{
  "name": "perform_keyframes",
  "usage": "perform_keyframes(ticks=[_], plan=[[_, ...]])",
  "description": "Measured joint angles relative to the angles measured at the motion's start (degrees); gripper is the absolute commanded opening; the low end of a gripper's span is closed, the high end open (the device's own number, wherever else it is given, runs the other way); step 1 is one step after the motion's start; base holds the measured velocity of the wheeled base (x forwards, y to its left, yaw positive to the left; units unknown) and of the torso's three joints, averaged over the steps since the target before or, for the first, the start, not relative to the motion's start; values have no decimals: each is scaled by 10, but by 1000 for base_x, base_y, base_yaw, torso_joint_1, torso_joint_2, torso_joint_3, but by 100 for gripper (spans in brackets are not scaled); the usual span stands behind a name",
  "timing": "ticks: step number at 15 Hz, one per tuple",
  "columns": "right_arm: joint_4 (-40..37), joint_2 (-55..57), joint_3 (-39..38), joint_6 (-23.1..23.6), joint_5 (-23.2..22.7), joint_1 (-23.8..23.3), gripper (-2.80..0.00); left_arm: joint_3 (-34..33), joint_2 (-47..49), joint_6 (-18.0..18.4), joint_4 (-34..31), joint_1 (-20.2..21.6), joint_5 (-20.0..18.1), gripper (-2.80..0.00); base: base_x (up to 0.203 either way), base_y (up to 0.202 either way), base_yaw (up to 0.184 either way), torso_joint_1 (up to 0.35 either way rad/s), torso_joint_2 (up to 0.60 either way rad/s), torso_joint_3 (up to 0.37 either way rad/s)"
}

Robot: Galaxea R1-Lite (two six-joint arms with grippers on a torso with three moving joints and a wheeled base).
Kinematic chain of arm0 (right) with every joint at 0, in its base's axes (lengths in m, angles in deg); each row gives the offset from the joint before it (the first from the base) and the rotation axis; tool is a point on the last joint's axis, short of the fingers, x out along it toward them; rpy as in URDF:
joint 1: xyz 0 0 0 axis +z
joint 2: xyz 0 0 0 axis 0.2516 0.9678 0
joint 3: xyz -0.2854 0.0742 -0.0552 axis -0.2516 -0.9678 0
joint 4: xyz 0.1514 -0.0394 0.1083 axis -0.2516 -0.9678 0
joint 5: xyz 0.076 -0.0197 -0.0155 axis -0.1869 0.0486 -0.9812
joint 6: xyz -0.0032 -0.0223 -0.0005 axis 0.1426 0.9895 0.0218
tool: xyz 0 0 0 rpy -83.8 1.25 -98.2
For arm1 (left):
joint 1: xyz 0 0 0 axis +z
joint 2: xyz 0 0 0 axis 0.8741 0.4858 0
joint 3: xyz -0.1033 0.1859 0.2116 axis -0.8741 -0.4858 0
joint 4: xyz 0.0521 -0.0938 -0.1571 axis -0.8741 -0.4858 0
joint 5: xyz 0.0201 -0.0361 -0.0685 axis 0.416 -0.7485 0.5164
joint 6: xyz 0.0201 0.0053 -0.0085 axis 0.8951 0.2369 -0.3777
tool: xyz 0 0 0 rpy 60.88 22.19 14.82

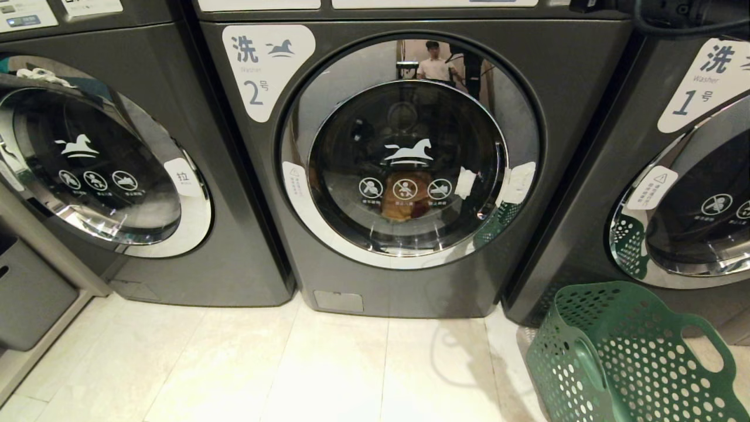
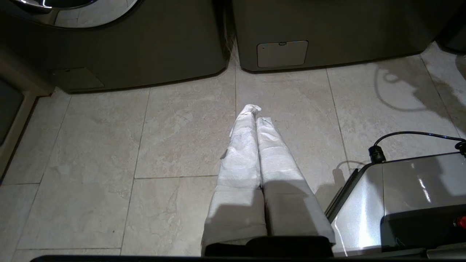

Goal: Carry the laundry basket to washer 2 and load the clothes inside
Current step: Press the washing machine switch

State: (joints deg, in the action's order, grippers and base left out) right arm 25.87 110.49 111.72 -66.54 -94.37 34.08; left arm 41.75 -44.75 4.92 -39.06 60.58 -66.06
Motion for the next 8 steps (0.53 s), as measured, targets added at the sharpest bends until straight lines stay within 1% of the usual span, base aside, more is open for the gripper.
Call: perform_keyframes(ticks=[1,2,5,8], plan=[[-33,-12,0,1,0,0,-280,0,0,-4,0,0,1,-280,0,0,0,0,0,0],[-46,-20,1,1,0,0,-280,0,0,-13,0,0,3,-280,0,0,0,0,0,0],[-47,-32,0,0,2,11,-280,-1,0,-66,1,0,5,-280,0,0,0,0,0,0],[-39,-35,-1,7,27,34,-280,-2,0,-73,1,0,5,-280,0,0,0,0,0,0]])
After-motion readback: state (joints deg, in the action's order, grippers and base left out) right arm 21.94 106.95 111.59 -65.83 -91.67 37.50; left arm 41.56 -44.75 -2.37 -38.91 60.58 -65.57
